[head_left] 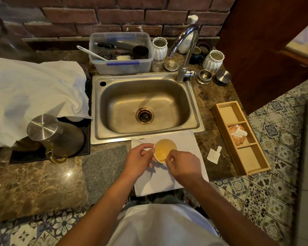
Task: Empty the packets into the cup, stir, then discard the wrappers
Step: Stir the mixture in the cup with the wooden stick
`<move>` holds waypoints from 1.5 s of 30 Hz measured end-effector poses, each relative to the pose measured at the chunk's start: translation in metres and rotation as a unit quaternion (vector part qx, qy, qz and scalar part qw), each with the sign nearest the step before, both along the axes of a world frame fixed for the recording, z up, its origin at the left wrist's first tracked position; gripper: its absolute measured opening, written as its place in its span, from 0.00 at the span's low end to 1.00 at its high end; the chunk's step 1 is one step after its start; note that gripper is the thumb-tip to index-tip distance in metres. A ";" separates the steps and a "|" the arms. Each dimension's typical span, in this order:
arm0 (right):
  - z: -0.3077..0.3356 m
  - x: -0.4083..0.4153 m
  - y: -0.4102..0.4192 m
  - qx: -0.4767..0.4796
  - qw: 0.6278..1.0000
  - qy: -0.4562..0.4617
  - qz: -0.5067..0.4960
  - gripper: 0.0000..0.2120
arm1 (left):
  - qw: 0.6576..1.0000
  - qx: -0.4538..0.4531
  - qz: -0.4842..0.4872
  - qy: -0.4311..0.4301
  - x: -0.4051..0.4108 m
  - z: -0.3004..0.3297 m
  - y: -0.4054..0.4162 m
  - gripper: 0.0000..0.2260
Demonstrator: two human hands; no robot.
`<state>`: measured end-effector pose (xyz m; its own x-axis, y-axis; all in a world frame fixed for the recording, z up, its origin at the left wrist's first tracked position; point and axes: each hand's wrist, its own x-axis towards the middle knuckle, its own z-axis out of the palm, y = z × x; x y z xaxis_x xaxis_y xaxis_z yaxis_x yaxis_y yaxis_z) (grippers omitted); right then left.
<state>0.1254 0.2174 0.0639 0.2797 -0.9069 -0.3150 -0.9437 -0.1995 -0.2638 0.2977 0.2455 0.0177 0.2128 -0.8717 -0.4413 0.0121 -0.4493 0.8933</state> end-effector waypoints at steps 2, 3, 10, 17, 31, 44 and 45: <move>-0.001 0.006 -0.001 -0.002 1.000 -0.006 0.000 0.13 | 1.000 -0.001 -0.001 -0.001 0.000 0.001 0.000 0.06; -0.002 0.008 -0.002 -0.007 1.000 -0.010 -0.005 0.13 | 1.000 -0.002 -0.002 -0.002 0.000 0.001 0.000 0.06; 0.001 0.001 -0.016 -0.044 0.998 -0.021 -0.035 0.11 | 1.000 0.003 0.008 0.003 -0.001 0.000 0.002 0.07; 0.000 -0.009 -0.010 -0.017 0.999 -0.012 -0.028 0.09 | 1.000 0.007 0.003 -0.004 -0.003 0.001 0.003 0.07; -0.005 -0.002 -0.016 -0.031 0.997 -0.052 -0.040 0.10 | 1.000 0.001 -0.001 -0.004 -0.004 0.006 0.001 0.06; 0.001 -0.001 -0.008 0.001 1.000 -0.023 -0.014 0.13 | 1.000 0.004 0.000 0.003 -0.003 0.002 -0.001 0.06; 0.000 0.001 -0.007 0.004 0.999 -0.028 -0.020 0.13 | 1.000 0.004 -0.002 0.001 -0.003 0.002 -0.001 0.06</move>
<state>0.1266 0.2101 0.0642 0.2602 -0.9153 -0.3074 -0.9345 -0.1586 -0.3188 0.2945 0.2443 0.0195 0.2089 -0.8686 -0.4493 0.0128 -0.4570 0.8894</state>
